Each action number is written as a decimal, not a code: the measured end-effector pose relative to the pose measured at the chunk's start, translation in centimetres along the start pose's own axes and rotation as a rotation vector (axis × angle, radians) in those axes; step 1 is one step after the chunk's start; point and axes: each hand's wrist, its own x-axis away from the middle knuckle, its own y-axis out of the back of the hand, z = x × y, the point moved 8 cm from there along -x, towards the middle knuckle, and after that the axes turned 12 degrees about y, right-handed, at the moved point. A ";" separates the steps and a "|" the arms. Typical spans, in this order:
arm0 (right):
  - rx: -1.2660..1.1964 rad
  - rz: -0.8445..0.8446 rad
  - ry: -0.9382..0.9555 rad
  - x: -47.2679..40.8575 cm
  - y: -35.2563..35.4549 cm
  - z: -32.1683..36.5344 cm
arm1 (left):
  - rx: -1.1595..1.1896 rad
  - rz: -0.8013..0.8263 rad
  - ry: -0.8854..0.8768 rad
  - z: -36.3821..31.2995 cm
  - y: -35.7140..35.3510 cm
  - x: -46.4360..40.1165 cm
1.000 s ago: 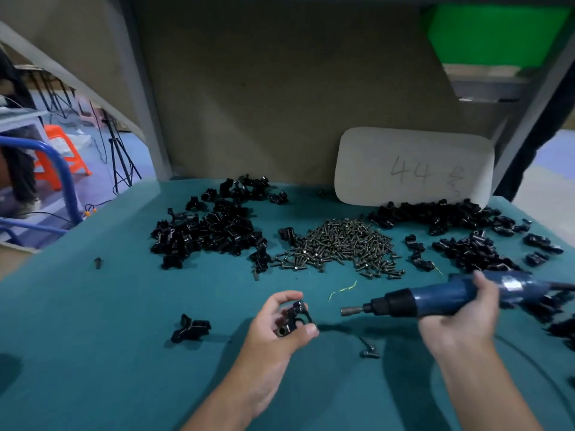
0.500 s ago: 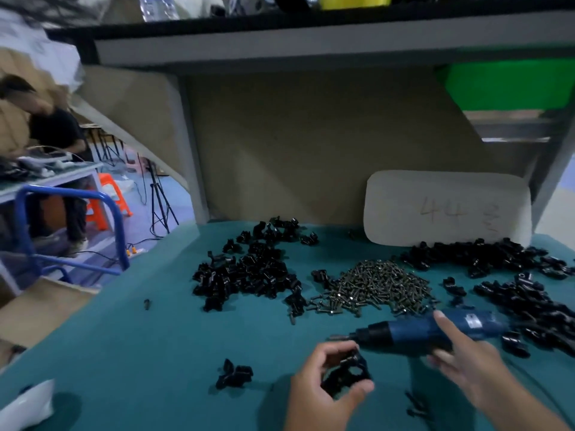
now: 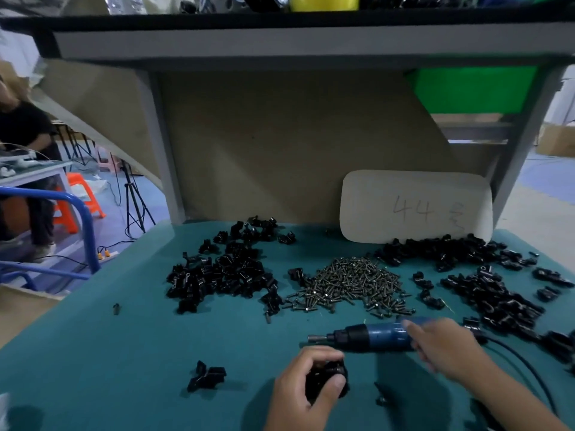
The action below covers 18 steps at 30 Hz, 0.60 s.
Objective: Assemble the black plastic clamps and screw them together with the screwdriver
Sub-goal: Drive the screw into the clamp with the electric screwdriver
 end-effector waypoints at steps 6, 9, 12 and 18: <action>-0.187 0.268 0.477 7.8 -6.3 7.2 | 0.160 0.008 0.025 -0.2 -0.2 0.1; -0.236 0.131 0.474 8.5 -6.7 6.9 | 0.284 0.015 0.105 0.6 0.0 -0.1; -0.291 0.058 0.460 8.8 -6.6 6.3 | 0.400 0.117 0.167 1.1 -0.9 -0.1; -0.723 -0.098 0.197 9.3 -4.8 2.3 | 0.332 0.210 0.115 0.2 -1.6 0.7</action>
